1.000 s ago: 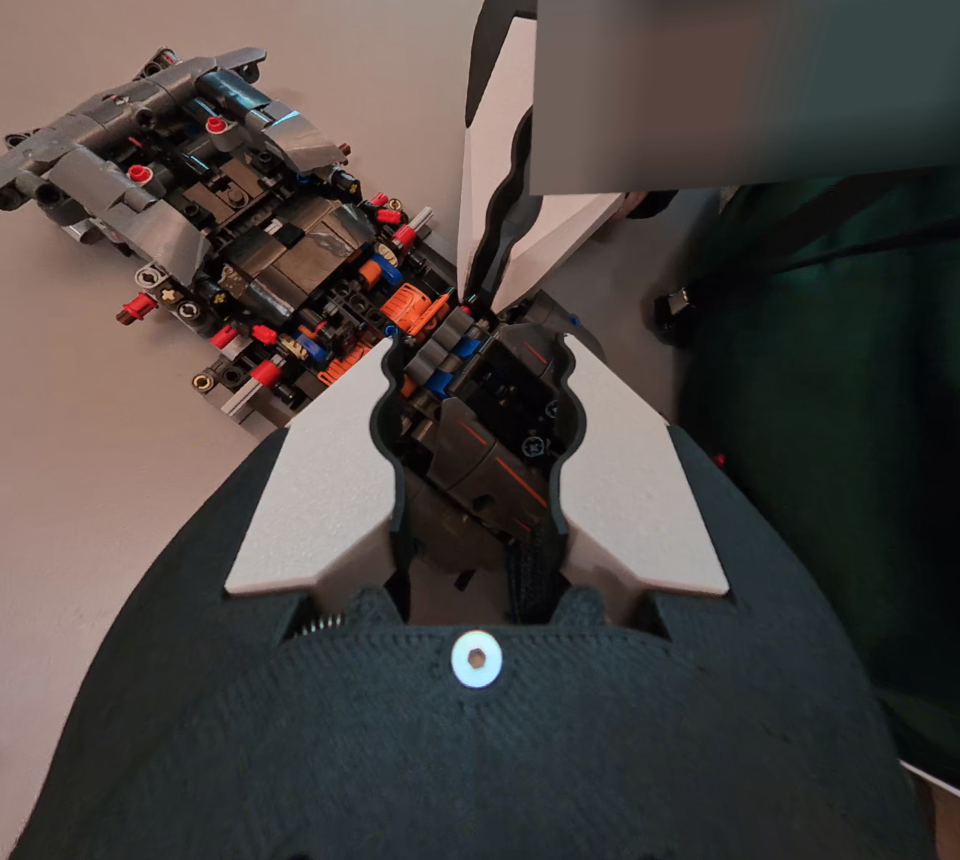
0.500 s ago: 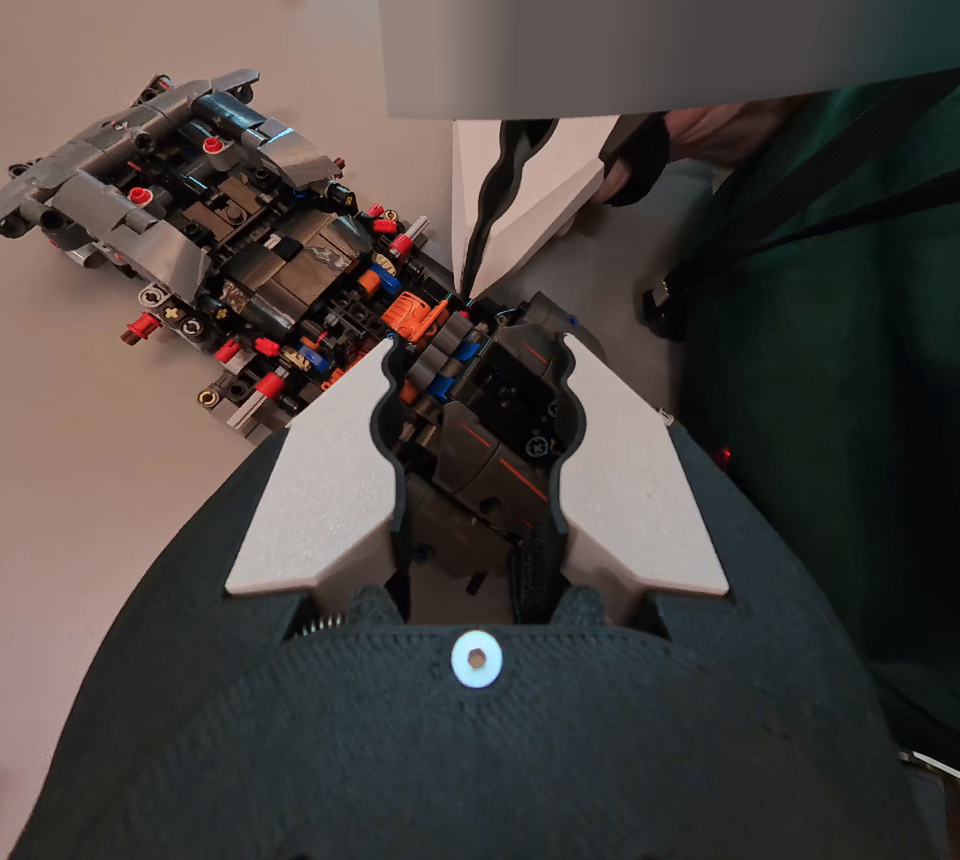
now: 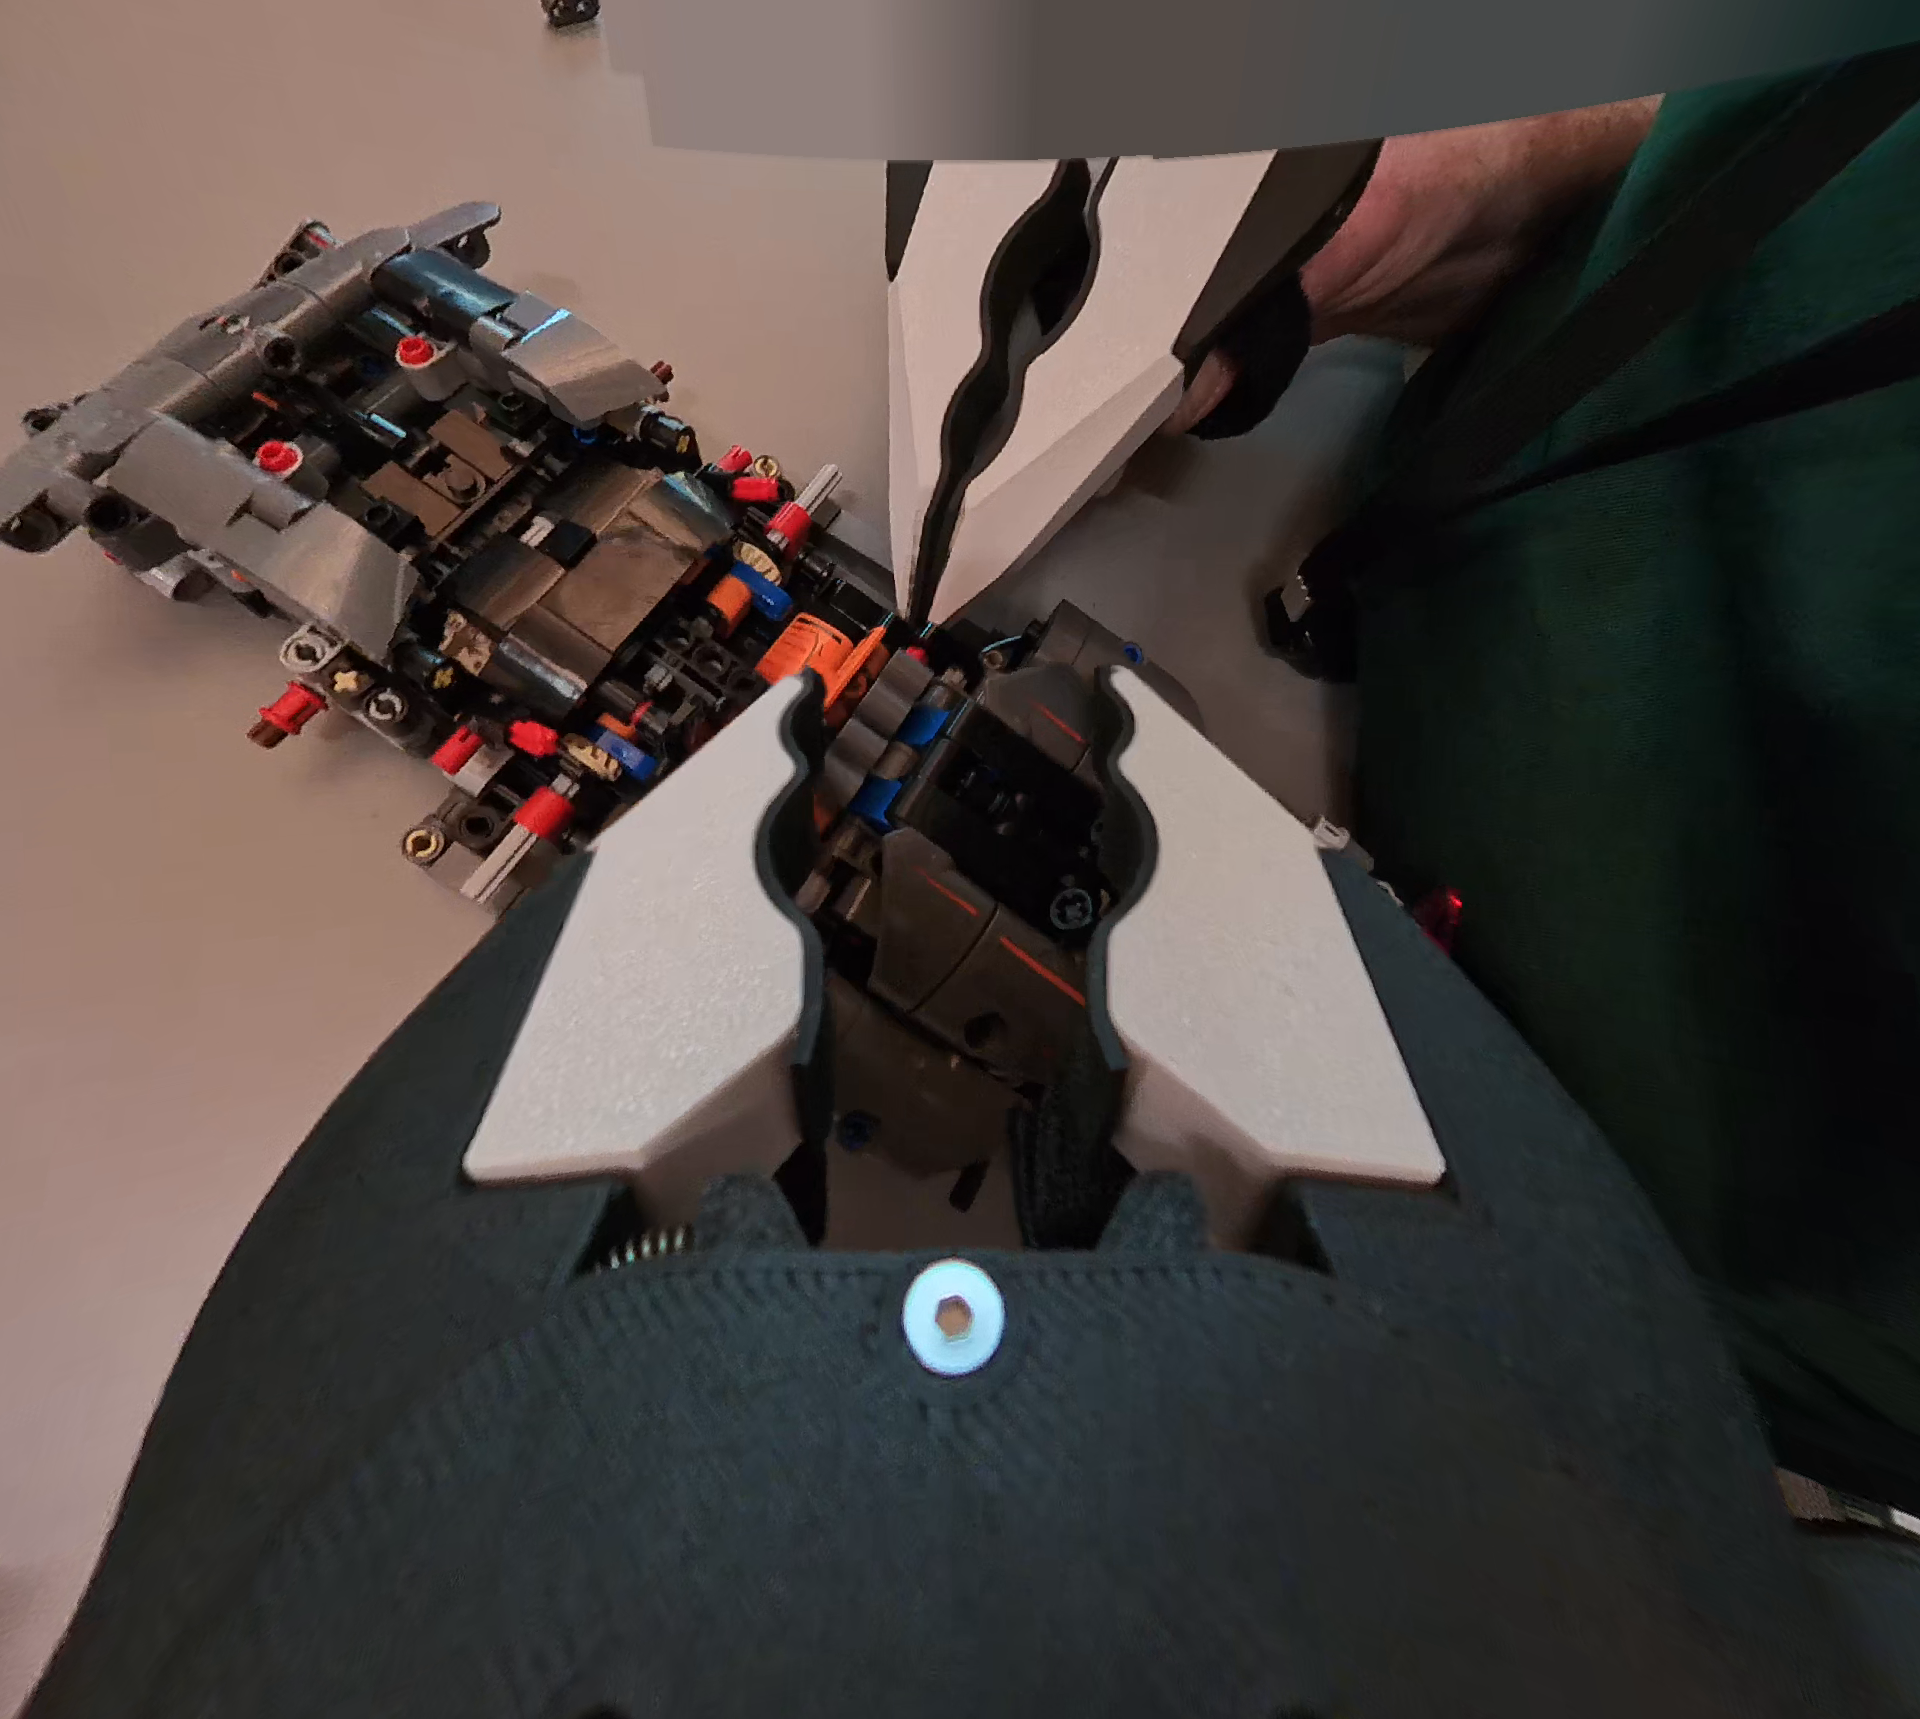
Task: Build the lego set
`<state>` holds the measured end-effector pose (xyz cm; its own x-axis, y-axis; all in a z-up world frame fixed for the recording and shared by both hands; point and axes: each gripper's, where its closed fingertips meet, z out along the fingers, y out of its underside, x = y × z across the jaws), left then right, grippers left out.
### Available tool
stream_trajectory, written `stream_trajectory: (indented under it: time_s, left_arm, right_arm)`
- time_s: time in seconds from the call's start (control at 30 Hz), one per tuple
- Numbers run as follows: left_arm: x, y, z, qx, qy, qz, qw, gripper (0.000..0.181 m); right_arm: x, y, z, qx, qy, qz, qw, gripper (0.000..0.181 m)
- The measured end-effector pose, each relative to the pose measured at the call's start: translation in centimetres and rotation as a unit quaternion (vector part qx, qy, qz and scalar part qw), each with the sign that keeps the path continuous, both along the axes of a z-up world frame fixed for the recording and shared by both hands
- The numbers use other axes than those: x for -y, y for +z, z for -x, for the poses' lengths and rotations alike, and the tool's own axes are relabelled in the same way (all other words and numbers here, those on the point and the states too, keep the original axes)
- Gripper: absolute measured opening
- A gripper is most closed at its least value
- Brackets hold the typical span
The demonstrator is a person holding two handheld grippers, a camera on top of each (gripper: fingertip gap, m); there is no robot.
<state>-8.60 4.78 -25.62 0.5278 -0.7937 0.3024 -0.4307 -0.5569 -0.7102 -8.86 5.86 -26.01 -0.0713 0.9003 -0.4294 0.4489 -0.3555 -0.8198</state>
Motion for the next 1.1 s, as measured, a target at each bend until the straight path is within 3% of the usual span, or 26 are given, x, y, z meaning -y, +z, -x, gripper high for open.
stream_trajectory:
  time_s: [0.03,0.43,0.63,0.83,1.1]
  left_arm:
    - [0.1,0.1,-0.2,0.003,-0.006,-0.001,1.000,0.047]
    - [0.2,0.0,0.1,-0.007,-0.006,-0.001,1.000,0.048]
    - [0.5,0.0,0.3,0.003,-0.008,-0.001,1.000,0.047]
    - [0.7,0.2,0.3,0.014,-0.008,-0.008,1.000,0.048]
    - [0.7,0.5,0.6,0.021,0.009,-0.010,1.000,0.047]
  right_arm:
    - [0.0,0.0,0.0,0.000,0.000,0.002,1.000,0.000]
    - [0.5,0.1,0.3,0.001,0.057,0.057,0.997,0.003]
    - [0.7,0.4,0.6,-0.010,0.106,0.014,0.994,0.010]
    - [1.3,0.7,0.9,-0.010,0.166,0.034,0.986,0.012]
    - [-0.2,0.2,-0.5,-0.001,0.174,0.012,0.985,0.008]
